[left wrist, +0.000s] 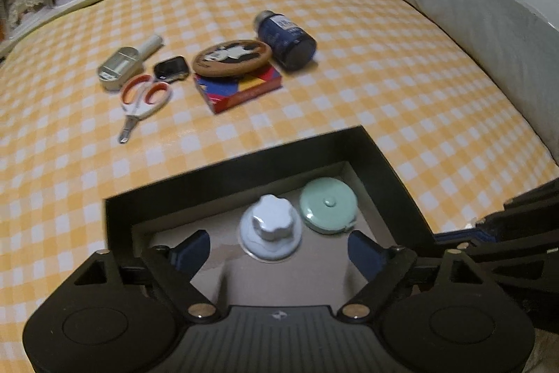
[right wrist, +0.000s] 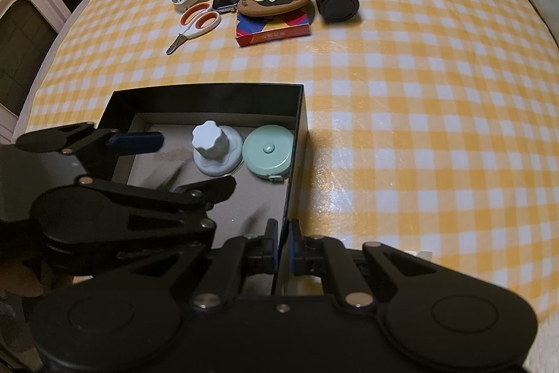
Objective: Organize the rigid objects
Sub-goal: 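Carry the white knob into the black box beside the tape measure, release, then move the left tool to the orange-handled scissors and grip the handles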
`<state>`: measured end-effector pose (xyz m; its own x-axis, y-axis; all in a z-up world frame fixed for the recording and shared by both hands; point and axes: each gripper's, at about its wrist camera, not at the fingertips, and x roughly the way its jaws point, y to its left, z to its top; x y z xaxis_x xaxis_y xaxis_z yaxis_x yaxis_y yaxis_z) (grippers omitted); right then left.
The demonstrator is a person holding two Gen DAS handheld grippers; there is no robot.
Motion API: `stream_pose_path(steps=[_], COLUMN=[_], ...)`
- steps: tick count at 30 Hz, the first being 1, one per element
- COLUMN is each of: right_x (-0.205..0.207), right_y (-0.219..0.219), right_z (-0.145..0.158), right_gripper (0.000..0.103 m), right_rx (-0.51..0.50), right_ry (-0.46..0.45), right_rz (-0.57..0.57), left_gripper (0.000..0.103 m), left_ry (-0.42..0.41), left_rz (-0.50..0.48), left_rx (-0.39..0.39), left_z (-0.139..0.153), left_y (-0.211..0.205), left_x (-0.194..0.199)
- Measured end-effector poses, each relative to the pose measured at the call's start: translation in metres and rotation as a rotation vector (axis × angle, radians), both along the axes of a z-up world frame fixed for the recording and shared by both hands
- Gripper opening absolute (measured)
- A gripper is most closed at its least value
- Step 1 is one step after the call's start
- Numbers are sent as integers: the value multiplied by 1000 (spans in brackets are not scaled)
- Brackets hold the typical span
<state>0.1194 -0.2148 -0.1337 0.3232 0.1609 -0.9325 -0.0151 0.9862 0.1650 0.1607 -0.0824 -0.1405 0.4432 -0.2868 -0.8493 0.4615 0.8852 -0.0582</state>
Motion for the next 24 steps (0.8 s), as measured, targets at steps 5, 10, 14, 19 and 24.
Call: stream_pose_path(steps=[5,10,14,19,24], right_x=[-1,-1,-1,-1,-3], right_y=[0,0,0,1,1], right_z=[1,0,1,1,1], right_gripper=[6,6,6,6,6], right_rx=[0,-1,0,-1,-2], right_ry=[0,0,-1,-1,-1], right_rz=[1,2,1,2,3], left_gripper=[99,103,103,103,103], left_ry=[-29,-86,-112,-167,-176], left_rz=[41,73,87,162,247], left_rx=[-26,-73,-112,-126,-82], left_z=[20,49,65,71,55], left_y=[12,20,27,45,64], left_x=[7,13,18,34,58])
